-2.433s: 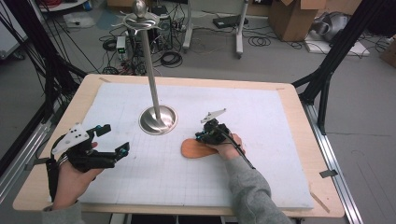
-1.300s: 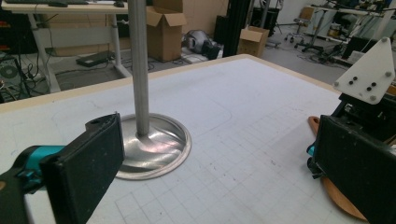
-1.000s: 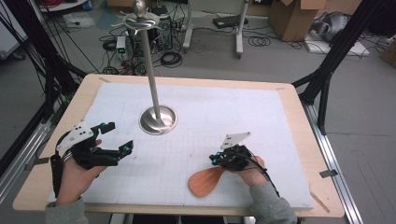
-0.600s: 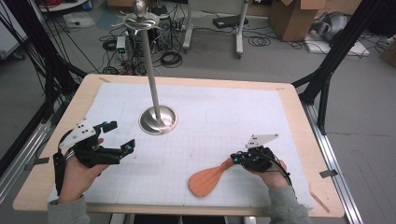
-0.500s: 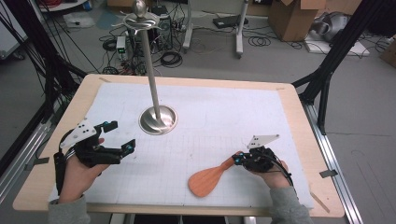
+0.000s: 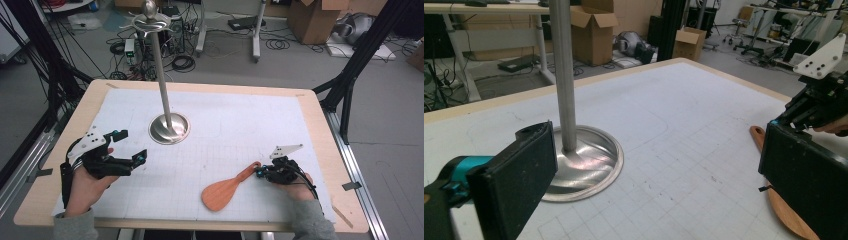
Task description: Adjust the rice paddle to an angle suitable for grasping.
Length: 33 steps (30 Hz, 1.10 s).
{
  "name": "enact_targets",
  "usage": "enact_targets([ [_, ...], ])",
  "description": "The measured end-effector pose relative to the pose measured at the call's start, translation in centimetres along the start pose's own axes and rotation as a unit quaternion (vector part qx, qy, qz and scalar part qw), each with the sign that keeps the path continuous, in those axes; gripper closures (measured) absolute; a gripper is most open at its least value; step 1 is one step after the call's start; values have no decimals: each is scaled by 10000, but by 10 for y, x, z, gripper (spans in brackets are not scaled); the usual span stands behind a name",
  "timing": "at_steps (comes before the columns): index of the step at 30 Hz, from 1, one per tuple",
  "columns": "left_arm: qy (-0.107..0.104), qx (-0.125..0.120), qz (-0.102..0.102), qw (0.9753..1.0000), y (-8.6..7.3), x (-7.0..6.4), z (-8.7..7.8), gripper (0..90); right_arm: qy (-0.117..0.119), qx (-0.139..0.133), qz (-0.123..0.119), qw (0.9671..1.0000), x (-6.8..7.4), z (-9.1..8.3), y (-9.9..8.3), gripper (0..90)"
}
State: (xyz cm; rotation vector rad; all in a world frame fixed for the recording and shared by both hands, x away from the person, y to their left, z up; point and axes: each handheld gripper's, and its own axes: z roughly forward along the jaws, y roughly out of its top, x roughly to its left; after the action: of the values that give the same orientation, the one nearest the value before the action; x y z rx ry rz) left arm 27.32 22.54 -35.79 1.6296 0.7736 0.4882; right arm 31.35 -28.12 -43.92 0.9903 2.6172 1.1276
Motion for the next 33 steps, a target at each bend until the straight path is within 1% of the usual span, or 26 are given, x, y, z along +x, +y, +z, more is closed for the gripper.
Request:
enact_targets([
  [3, 12, 11, 29, 10000, 0, 0, -2, 28, -80, -20, -27, 10000, 1, 4, 3, 893],
  [4, 21, 11, 23, 10000, 0, -1, -2, 28, -152, -43, -38, 9999, 3, 7, 5, 894],
  [5, 31, 7, 17, 10000, -1, -1, -3, 28, -152, -43, -38, 9999, 3, 7, 5, 894],
  [6, 41, 9, 11, 10000, -1, -1, -4, 28, -203, -76, -44, 9998, 4, 10, 8, 894],
  [7, 55, 12, 21, 10000, -1, -1, -5, 28, -203, -76, -44, 9998, 4, 10, 8, 894],
  [11, 110, 44, 10, 9999, -4, 0, -9, 28, -313, -144, -69, 9994, 6, 19, 15, 894],
  [13, 146, 46, 4, 9999, -5, 0, -12, 28, -376, -176, -118, 9991, 7, 24, 20, 893],
  [14, 177, 62, 8, 9998, -6, 0, -16, 28, -406, -207, -167, 9988, 8, 30, 25, 893],
  [15, 177, 62, 8, 9998, -6, 0, -16, 28, -406, -207, -167, 9988, 8, 30, 25, 893],
  [17, 216, 69, 5, 9997, -7, -1, -19, 28, -411, -220, -188, 9987, 10, 35, 29, 893],
  [18, 231, 74, -5, 9997, -7, -1, -21, 28, -399, -244, -229, 9986, 10, 41, 34, 893],
  [19, 250, 66, 2, 9997, -8, -1, -23, 28, -399, -244, -229, 9986, 10, 41, 34, 893],
  [24, 353, 68, -10, 9994, -10, -1, -33, 28, -373, -320, -311, 9983, 14, 54, 45, 893],
  [29, 445, 83, -39, 9990, -13, -2, -41, 28, -355, -406, -366, 9979, 16, 64, 53, 893],
  [30, 472, 78, -50, 9988, -13, -2, -42, 28, -342, -454, -401, 9976, 18, 69, 56, 893],
  [33, 502, 98, -30, 9987, -14, -2, -45, 28, -359, -491, -437, 9972, 20, 72, 59, 893],
])
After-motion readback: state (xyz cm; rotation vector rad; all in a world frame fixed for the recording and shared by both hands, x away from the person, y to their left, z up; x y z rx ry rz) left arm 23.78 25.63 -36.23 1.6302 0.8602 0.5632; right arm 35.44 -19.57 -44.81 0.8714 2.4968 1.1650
